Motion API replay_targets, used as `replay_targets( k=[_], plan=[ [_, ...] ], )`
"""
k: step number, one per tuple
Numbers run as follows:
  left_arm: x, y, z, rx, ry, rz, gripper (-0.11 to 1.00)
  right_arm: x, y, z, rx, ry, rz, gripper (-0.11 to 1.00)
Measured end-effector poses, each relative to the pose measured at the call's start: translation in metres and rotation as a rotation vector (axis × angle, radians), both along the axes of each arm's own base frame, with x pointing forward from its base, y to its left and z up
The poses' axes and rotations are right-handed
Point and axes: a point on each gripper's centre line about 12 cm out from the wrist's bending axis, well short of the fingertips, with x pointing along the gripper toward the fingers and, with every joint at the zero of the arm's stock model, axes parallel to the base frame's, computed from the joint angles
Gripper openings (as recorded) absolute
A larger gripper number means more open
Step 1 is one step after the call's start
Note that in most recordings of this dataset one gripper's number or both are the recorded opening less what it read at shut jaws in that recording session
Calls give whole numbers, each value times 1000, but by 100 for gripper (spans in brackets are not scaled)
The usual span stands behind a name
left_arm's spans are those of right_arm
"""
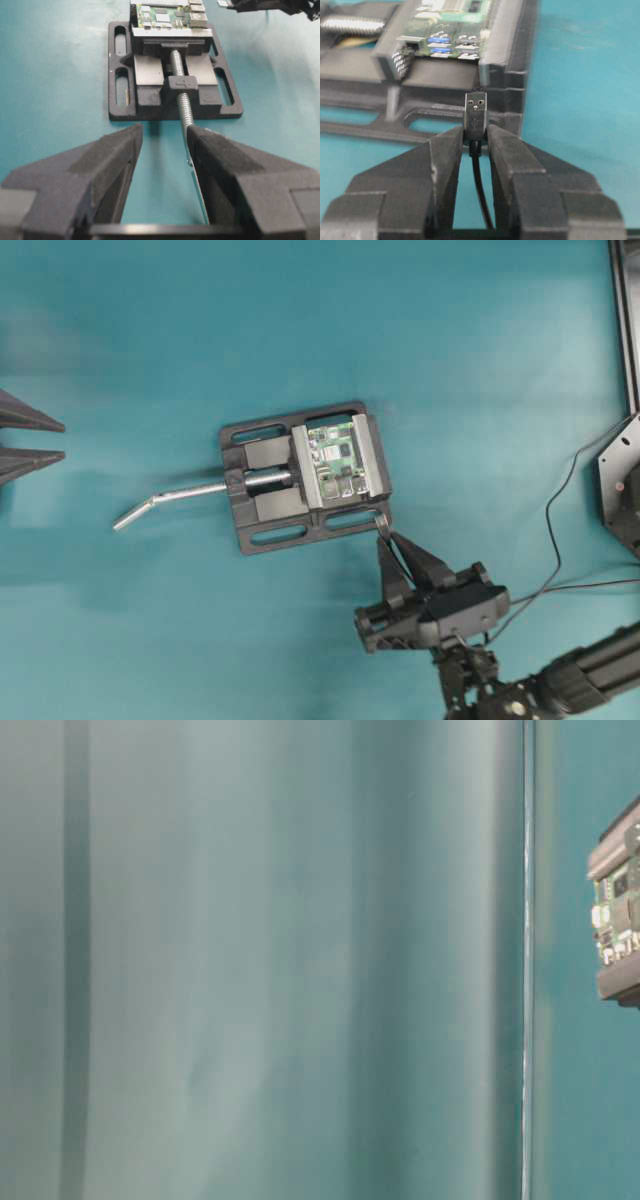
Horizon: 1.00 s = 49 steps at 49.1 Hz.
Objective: Insert the USB into the fixed PCB.
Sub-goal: 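Lift the USB plug with the right gripper toward the board's USB port, then align the USB plug with the lower-right USB port on the board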
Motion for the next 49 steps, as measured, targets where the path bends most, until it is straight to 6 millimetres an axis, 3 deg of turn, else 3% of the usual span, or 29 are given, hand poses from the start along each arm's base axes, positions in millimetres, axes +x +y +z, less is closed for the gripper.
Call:
replay_targets(
  k=[49],
  plan=[
    [0, 0, 0, 0, 0, 0, 53, 15, 12, -7, -41, -25, -54, 21]
  ],
)
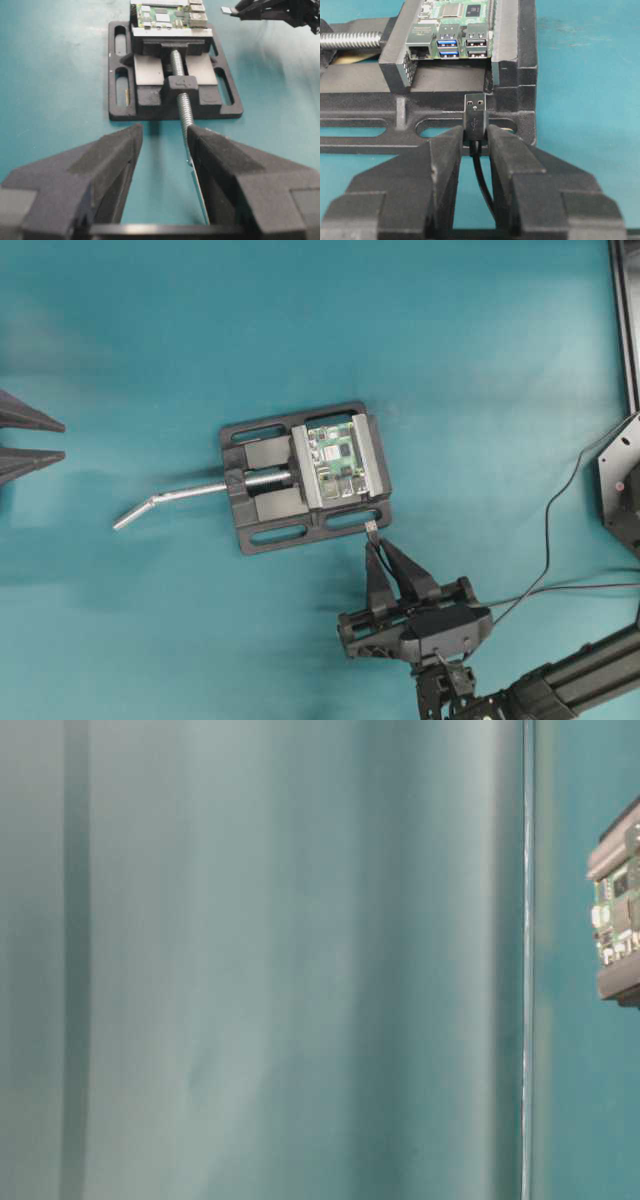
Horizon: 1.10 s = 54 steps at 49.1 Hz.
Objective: Insert the USB into the fixed PCB.
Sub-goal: 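Align the USB plug with the lower-right USB port on the board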
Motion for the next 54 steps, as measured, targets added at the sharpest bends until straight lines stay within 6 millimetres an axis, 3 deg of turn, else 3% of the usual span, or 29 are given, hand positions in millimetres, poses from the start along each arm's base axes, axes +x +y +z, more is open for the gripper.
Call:
replay_targets(
  k=[54],
  plan=[
    [0, 0, 0, 0, 0, -2, 53, 11, -21, 3, -23, 7, -42, 21]
  ],
)
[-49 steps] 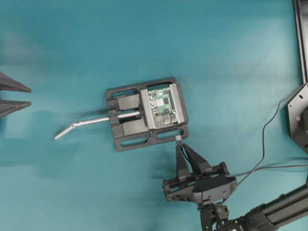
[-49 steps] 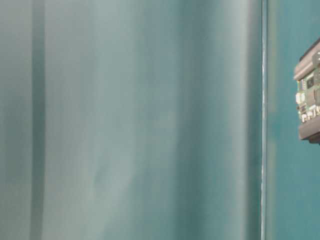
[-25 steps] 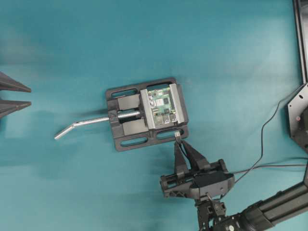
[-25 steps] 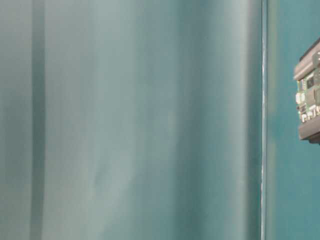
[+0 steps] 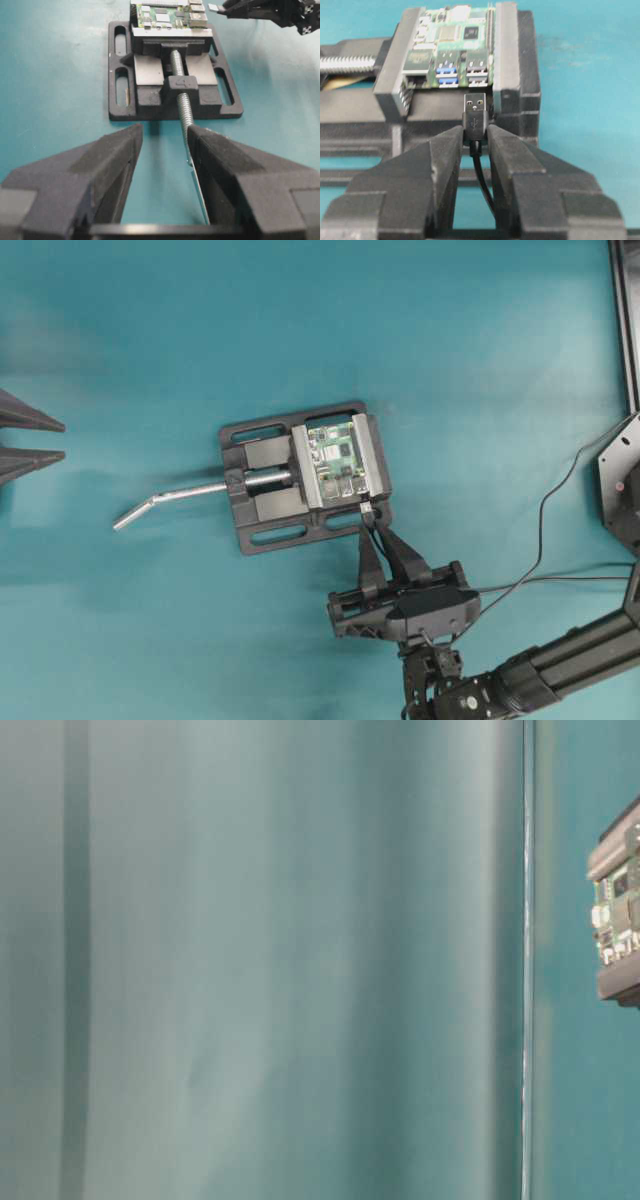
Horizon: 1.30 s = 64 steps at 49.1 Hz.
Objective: Insert the USB into the fixed PCB.
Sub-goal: 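Align the USB plug with the lower-right USB port on the board, then push the USB plug forward into the port with the right gripper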
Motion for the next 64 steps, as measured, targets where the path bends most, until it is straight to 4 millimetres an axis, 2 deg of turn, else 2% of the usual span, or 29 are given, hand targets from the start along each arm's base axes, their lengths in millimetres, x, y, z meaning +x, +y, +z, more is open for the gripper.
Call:
replay_targets(
  k=[64],
  plan=[
    [0, 0, 0, 0, 0, 2, 53, 6, -14, 4, -9, -1, -24, 21]
  ],
)
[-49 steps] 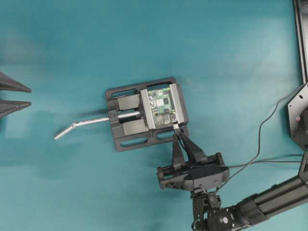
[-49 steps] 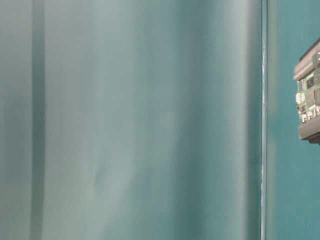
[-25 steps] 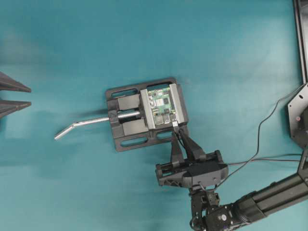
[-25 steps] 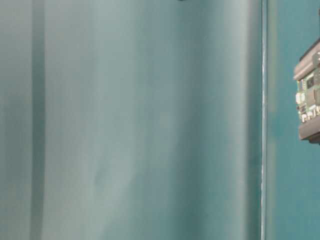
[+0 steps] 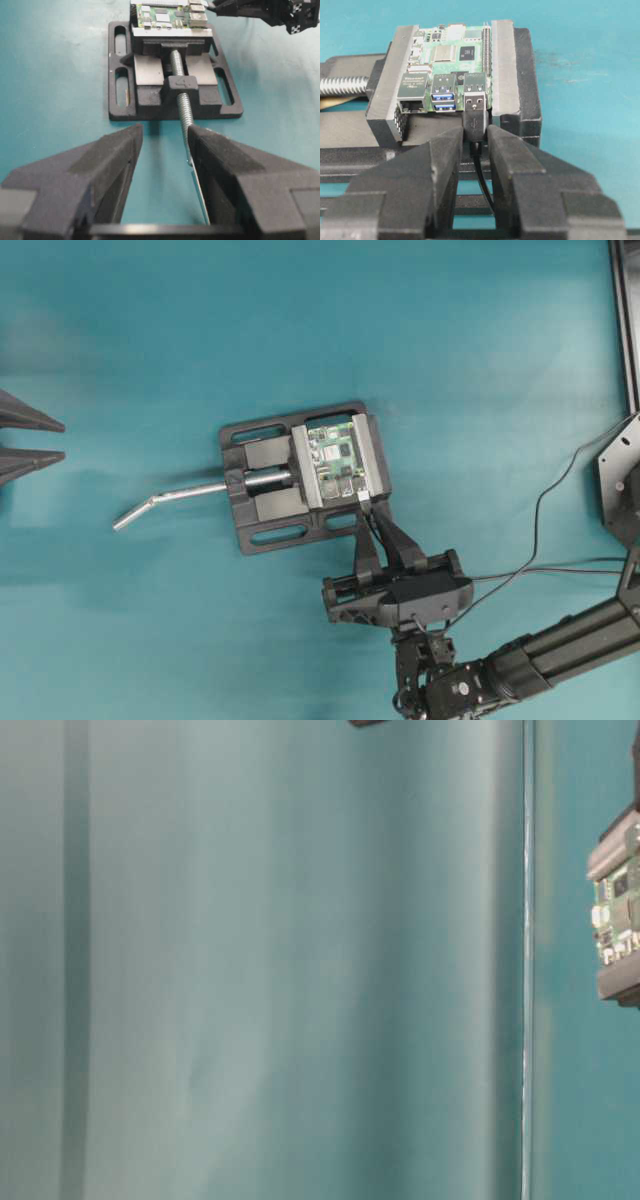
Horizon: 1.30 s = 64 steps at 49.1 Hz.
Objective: Insert the USB into the fixed PCB.
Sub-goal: 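Push the USB plug forward into the port with the right gripper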
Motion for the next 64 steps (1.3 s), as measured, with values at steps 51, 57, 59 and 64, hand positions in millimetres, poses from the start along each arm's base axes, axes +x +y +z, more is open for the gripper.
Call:
replay_targets(
  k=[51, 57, 59, 64],
  plan=[
    [0, 0, 0, 0, 0, -2, 53, -3, -9, 8, -10, 1, 48, 21],
    [0, 0, 0, 0, 0, -2, 53, -2, -9, 9, -11, -1, 47, 21],
    [0, 0, 0, 0, 0, -2, 53, -2, -10, 9, -11, -2, 45, 21],
    [0, 0, 0, 0, 0, 0, 53, -2, -10, 9, -11, -1, 45, 21]
  ],
)
